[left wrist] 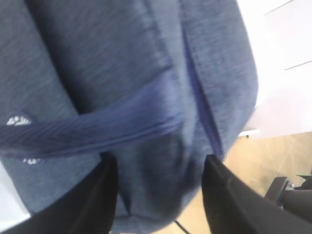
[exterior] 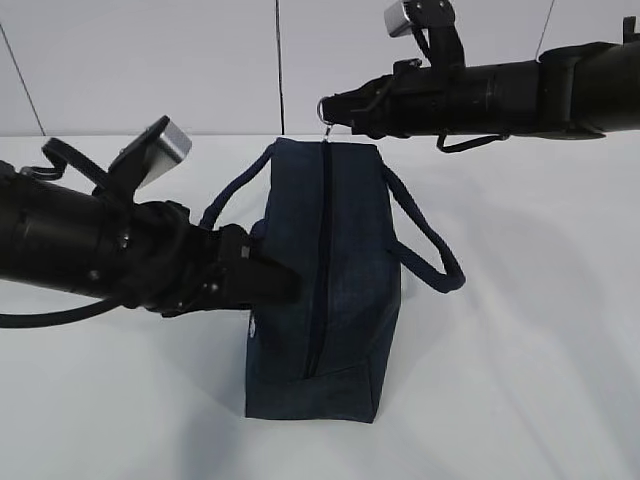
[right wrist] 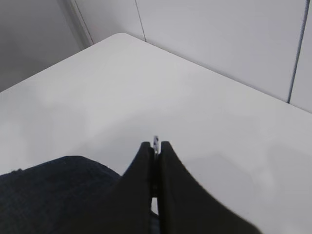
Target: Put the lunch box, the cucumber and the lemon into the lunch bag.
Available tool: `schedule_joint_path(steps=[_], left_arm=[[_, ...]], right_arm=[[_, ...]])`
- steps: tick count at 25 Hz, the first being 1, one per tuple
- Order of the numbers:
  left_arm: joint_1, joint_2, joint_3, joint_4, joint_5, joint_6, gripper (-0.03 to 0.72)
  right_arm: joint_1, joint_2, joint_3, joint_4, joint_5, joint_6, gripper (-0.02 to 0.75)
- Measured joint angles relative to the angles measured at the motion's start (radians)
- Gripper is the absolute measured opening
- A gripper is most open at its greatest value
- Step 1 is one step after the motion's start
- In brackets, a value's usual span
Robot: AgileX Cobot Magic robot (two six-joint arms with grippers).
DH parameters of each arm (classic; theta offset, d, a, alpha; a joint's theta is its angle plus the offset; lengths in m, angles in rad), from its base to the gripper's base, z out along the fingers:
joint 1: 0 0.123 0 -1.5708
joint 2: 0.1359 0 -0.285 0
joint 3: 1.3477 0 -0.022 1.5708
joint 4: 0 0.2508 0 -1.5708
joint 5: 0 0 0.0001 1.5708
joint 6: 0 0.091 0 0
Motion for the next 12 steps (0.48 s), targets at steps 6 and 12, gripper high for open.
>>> schedule_joint_path(steps=[6, 12], left_arm=[[0.049, -0.087, 0.0, 0.0, 0.0, 0.0, 0.387], [0.199, -0.17, 0.0, 0.008, 0.004, 0.0, 0.38]], right_arm=[[-0.002, 0.0, 0.0, 0.0, 0.004, 0.0, 0.007], [-0.002, 0.0, 0.0, 0.001, 0.004, 0.002, 0.006]])
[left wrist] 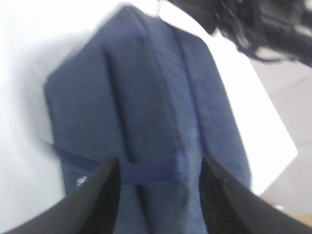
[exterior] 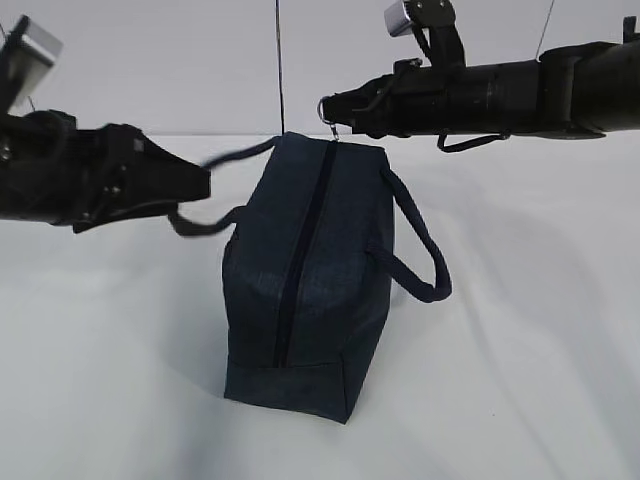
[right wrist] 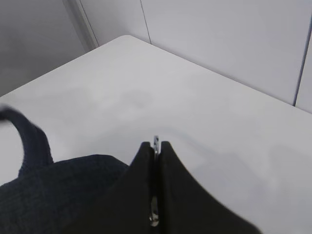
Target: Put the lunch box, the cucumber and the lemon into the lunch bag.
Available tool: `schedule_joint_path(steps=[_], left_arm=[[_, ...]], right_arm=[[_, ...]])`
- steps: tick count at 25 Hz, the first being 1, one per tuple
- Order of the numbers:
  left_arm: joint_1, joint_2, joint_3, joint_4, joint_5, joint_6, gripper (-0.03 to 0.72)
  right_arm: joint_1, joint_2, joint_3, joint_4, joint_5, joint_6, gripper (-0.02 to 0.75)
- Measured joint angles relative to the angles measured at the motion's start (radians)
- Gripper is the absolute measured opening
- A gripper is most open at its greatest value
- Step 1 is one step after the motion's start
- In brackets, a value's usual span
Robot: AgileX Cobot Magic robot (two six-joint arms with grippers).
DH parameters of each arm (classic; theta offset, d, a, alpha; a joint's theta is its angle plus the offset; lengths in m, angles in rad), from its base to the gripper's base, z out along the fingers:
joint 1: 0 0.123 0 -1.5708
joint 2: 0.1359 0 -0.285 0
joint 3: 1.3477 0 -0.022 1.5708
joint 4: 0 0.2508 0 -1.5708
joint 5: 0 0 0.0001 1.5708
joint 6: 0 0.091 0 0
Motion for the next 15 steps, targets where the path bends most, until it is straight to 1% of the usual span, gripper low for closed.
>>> schedule_joint_path(steps=[2, 3, 6, 11, 15], left_arm=[[0.047, -0.012, -0.005, 0.028, 0.002, 0.0, 0.38], [0.063, -0.016, -0.019, 0.058, 0.007, 0.0, 0.379], [0.078, -0.016, -0.101, 0.186, 0.028, -0.025, 0.364], [0.078, 0.005, -0.308, 0.444, 0.098, -0.184, 0.347], [0.078, 0.093, -0.455, 0.639, 0.256, -0.346, 0.345]], right_arm=[[0.0, 0.0, 0.0, 0.0, 0.0, 0.0, 0.007], [0.0, 0.0, 0.0, 0.0, 0.0, 0.0, 0.007], [0.0, 0.0, 0.0, 0.0, 0.002, 0.0, 0.006], [0.0, 0.0, 0.0, 0.0, 0.007, 0.002, 0.006], [0.0, 0.0, 0.0, 0.0, 0.01, 0.004, 0.007]])
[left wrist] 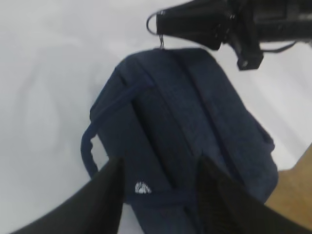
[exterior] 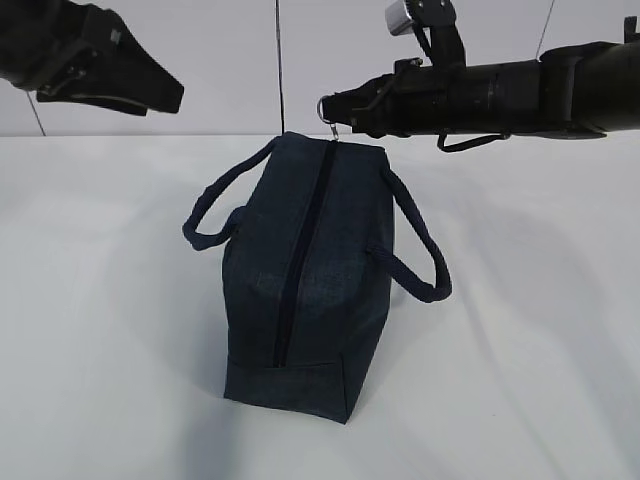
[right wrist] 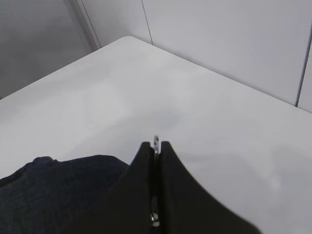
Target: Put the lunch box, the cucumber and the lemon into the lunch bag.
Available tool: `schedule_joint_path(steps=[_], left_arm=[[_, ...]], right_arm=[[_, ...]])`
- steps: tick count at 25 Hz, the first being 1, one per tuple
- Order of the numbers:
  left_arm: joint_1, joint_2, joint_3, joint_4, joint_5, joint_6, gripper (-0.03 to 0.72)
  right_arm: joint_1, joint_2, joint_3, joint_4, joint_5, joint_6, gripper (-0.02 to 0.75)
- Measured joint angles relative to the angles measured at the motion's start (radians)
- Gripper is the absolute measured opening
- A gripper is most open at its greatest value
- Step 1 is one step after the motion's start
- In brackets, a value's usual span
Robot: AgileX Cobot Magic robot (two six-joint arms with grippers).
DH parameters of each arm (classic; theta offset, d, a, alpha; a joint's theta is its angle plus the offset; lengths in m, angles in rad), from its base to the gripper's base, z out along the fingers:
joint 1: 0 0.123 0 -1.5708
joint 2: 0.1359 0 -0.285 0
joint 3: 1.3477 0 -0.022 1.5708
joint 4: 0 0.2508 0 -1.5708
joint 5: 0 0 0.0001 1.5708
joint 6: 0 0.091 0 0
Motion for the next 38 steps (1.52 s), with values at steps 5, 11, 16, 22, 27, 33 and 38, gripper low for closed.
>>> schedule_joint_path(steps=[5, 11, 16, 22, 27, 33, 38], left_arm=[[-0.032, 0.131, -0.154, 0.173, 0.161, -0.124, 0.345], [-0.129, 0.253, -0.277, 0.257, 0.194, -0.178, 0.345], [-0.153, 0.335, -0.329, 0.276, 0.205, -0.215, 0.345], [-0.153, 0.352, -0.341, 0.263, 0.217, -0.219, 0.345], [-0.153, 0.353, -0.358, 0.229, 0.224, -0.219, 0.35], [-0.163, 0.373, -0.36, 0.22, 0.224, -0.219, 0.36], [-0.175, 0.414, -0.361, 0.22, 0.224, -0.219, 0.361]], right_arm=[[0.0, 0.0, 0.0, 0.0, 0.004, 0.0, 0.007], [0.0, 0.0, 0.0, 0.0, 0.008, 0.0, 0.007], [0.0, 0.0, 0.0, 0.0, 0.011, 0.002, 0.007], [0.0, 0.0, 0.0, 0.0, 0.011, 0.002, 0.007], [0.0, 0.0, 0.0, 0.0, 0.011, 0.002, 0.007], [0.0, 0.0, 0.0, 0.0, 0.011, 0.002, 0.007], [0.0, 0.0, 0.0, 0.0, 0.011, 0.002, 0.007]])
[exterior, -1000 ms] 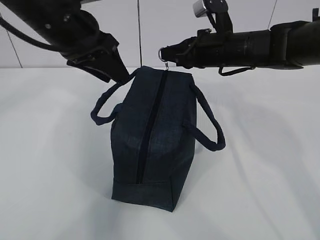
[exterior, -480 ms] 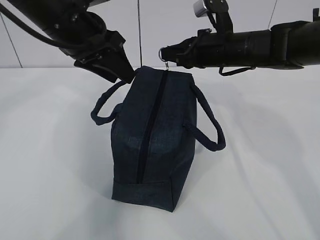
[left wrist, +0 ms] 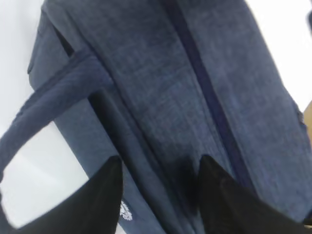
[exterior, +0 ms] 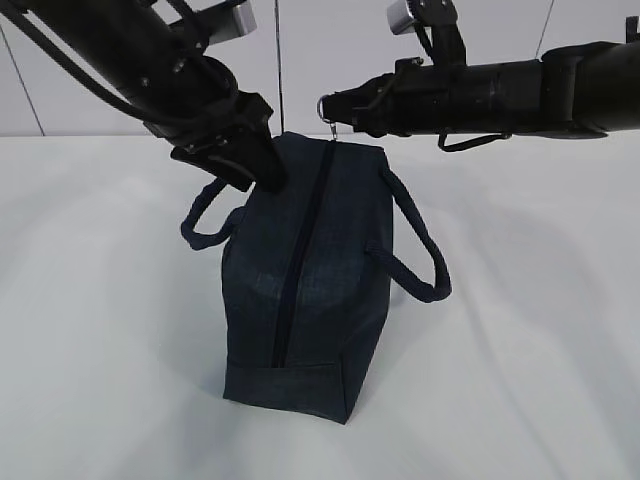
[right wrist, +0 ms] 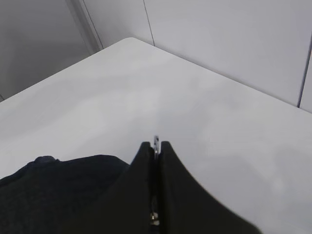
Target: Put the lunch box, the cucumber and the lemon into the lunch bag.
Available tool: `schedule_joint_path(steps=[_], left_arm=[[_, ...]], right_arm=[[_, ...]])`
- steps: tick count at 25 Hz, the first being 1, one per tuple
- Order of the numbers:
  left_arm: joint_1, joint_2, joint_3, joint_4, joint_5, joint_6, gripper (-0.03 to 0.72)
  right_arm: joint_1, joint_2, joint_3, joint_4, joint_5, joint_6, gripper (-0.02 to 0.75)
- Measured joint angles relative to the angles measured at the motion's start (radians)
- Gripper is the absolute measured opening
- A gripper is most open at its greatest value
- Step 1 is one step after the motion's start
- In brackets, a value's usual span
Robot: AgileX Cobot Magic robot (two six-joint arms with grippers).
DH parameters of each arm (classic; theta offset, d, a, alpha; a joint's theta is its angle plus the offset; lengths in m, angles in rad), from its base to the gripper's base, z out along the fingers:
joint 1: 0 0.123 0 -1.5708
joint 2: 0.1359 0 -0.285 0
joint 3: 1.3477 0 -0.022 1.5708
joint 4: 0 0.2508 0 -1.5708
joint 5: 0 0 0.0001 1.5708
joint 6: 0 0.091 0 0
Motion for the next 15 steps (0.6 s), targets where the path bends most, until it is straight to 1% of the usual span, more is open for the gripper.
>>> schedule_joint_path(steps=[5, 7, 8, 10, 12, 13, 15], left_arm=[[-0.002, 0.026, 0.0, -0.001, -0.016, 0.0, 0.358], [-0.002, 0.031, -0.002, -0.003, -0.031, 0.0, 0.332], [-0.002, 0.033, -0.004, -0.005, -0.033, 0.0, 0.299], [-0.002, 0.037, -0.004, -0.007, -0.035, 0.002, 0.194], [-0.002, 0.04, -0.004, -0.011, -0.037, 0.012, 0.058], [-0.002, 0.04, -0.004, -0.011, -0.037, 0.017, 0.023], [-0.002, 0.04, -0.004, -0.011, -0.037, 0.022, 0.001]], right_arm=[[0.0, 0.0, 0.0, 0.0, 0.0, 0.0, 0.007], [0.0, 0.0, 0.0, 0.0, 0.0, 0.0, 0.006], [0.0, 0.0, 0.0, 0.0, 0.0, 0.0, 0.006], [0.0, 0.0, 0.0, 0.0, 0.0, 0.0, 0.007], [0.0, 0.0, 0.0, 0.0, 0.0, 0.0, 0.006], [0.0, 0.0, 0.0, 0.0, 0.0, 0.0, 0.007], [0.0, 0.0, 0.0, 0.0, 0.0, 0.0, 0.007]])
